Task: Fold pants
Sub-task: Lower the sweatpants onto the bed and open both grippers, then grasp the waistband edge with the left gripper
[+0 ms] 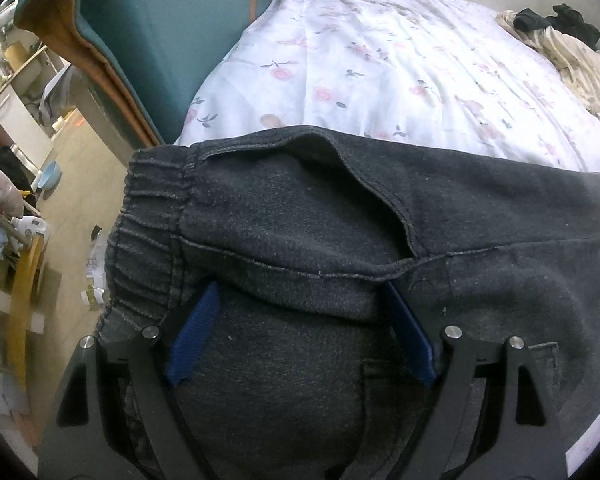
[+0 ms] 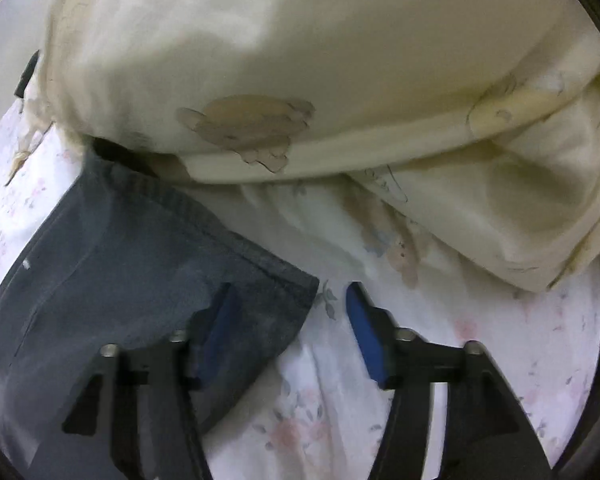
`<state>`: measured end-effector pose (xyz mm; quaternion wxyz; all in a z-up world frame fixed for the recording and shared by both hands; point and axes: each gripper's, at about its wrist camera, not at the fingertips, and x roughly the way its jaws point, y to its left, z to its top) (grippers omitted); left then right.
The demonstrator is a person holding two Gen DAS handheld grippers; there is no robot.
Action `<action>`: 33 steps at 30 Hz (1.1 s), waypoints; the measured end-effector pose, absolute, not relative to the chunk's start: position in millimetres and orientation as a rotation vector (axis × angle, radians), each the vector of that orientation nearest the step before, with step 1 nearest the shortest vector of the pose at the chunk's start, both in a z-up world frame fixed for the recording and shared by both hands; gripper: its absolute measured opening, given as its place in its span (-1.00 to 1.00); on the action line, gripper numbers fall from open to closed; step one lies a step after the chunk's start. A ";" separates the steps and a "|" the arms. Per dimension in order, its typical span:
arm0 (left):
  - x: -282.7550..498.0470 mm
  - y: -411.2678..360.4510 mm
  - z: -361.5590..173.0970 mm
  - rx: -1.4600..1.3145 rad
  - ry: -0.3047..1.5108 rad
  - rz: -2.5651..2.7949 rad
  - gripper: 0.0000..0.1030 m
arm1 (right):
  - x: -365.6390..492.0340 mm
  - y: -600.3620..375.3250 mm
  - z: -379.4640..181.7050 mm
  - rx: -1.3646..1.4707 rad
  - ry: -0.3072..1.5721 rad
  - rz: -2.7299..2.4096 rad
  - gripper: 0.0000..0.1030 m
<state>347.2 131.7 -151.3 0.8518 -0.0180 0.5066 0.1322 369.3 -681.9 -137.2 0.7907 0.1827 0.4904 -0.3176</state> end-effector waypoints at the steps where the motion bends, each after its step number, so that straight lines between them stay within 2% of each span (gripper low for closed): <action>1: 345.7 132.6 -147.6 -0.054 1.065 0.276 0.57 | 366.7 -674.1 -129.9 0.371 1.040 -0.688 0.14; 6: 327.3 141.4 -109.0 -0.228 1.026 0.254 0.57 | 342.3 -624.8 -94.8 0.418 0.964 -0.554 0.16; 13: 246.2 152.3 -21.7 -0.286 0.876 0.226 0.95 | 305.4 -491.4 -48.5 0.440 0.856 -0.237 0.54; 18: 162.3 172.7 11.2 -0.312 0.721 0.334 0.97 | 252.2 -412.2 -29.8 0.492 0.807 -0.024 0.55; 23: 103.8 186.3 -8.2 -0.514 0.714 0.343 0.97 | 191.4 -361.0 -14.6 0.638 0.754 0.151 0.80; 29: 93.5 189.0 -83.9 -0.838 0.739 0.305 0.94 | 157.8 -310.6 -28.4 0.551 0.809 0.246 0.82; 31: 94.7 191.2 -107.3 -0.966 0.723 0.301 0.81 | 157.2 -304.4 -33.3 0.523 0.827 0.263 0.82; 33: 102.2 189.1 -120.2 -1.007 0.717 0.284 0.79 | 157.8 -309.5 -36.5 0.524 0.828 0.253 0.82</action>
